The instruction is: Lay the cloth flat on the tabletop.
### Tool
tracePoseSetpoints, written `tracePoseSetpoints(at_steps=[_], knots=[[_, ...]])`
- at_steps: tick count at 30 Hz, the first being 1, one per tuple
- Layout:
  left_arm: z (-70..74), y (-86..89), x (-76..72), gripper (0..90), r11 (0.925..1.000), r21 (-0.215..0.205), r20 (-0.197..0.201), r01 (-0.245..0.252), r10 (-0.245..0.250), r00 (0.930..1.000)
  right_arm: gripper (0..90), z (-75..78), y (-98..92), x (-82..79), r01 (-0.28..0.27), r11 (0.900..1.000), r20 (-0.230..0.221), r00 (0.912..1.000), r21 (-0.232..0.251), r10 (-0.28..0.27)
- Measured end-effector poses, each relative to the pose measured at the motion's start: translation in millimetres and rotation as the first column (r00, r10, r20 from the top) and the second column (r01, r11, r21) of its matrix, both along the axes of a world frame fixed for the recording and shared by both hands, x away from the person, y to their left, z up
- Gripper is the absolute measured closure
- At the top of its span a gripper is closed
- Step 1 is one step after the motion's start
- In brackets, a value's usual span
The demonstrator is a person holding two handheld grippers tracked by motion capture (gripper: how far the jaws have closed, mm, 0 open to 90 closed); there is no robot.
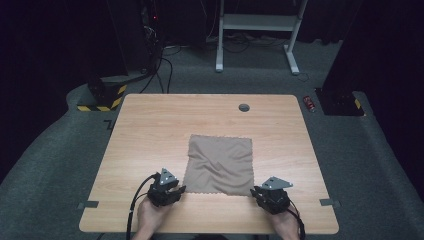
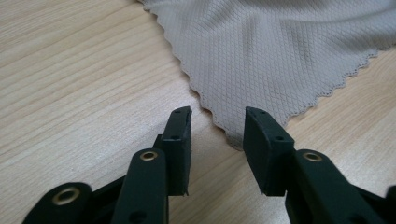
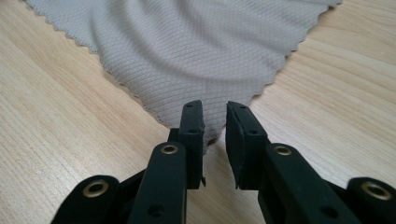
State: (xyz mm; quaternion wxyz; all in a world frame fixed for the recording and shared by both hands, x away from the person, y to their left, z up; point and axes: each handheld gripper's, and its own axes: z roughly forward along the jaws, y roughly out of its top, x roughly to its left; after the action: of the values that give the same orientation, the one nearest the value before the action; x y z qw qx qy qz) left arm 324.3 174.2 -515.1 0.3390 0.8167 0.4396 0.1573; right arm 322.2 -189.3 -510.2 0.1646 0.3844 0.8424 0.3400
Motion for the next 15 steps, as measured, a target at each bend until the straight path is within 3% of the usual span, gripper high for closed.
tracePoseSetpoints(at_steps=[9, 15], knots=[[-0.8, 0.2, -1.4, 77.4, 0.9997, 0.013, 0.022, 0.019, -0.019, 0.9996, 85.1, -4.4, 6.9, -1.6, -0.021, 0.999, 0.009, 0.9997, -0.043, 0.021], [-0.4, -1.8, -2.1, 87.8, 0.9989, 0.006, 0.009, 0.046, -0.046, 0.9989, 89.0, -4.2, 7.8, -4.3, -0.033, 0.998, 0.013, 0.9993, -0.055, 0.034]])
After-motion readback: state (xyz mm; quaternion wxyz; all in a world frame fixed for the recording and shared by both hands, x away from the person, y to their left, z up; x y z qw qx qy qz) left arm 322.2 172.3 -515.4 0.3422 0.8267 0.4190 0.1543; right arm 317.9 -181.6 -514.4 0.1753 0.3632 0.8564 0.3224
